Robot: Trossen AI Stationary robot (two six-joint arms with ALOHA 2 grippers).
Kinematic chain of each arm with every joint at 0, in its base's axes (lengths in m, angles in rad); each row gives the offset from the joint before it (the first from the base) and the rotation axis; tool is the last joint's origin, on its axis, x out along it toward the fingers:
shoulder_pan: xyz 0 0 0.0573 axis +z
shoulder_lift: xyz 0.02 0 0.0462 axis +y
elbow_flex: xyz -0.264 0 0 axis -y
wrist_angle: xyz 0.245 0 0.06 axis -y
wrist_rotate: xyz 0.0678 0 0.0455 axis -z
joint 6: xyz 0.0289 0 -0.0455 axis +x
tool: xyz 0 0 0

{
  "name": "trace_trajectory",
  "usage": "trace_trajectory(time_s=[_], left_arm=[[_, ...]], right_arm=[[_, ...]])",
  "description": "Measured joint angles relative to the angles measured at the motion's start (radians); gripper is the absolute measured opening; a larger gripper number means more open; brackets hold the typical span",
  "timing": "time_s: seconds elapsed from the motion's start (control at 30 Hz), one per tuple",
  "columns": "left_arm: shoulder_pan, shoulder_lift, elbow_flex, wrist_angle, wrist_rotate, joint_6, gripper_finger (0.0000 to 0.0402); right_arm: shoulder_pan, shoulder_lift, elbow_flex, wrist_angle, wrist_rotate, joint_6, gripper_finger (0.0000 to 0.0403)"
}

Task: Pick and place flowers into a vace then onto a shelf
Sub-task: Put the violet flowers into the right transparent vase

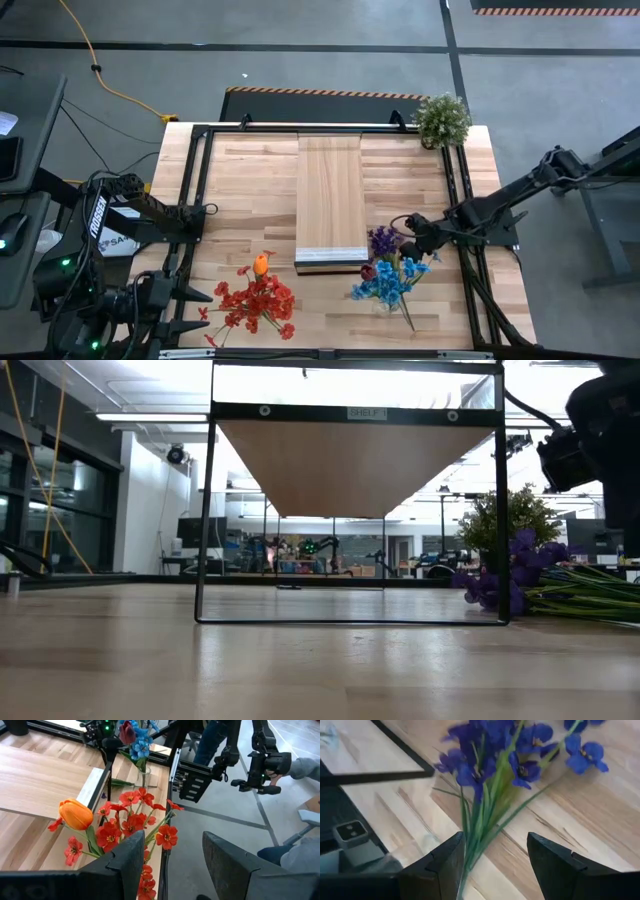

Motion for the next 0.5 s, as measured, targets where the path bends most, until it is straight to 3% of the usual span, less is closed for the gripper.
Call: trace_trajectory(time_s=[0.5], left_arm=[[0.0,0.0,0.0,0.0,0.008,0.0,0.0232]], right_arm=[[0.061,0.117,0.0,0.115,-0.006,0.013,0.0206]])
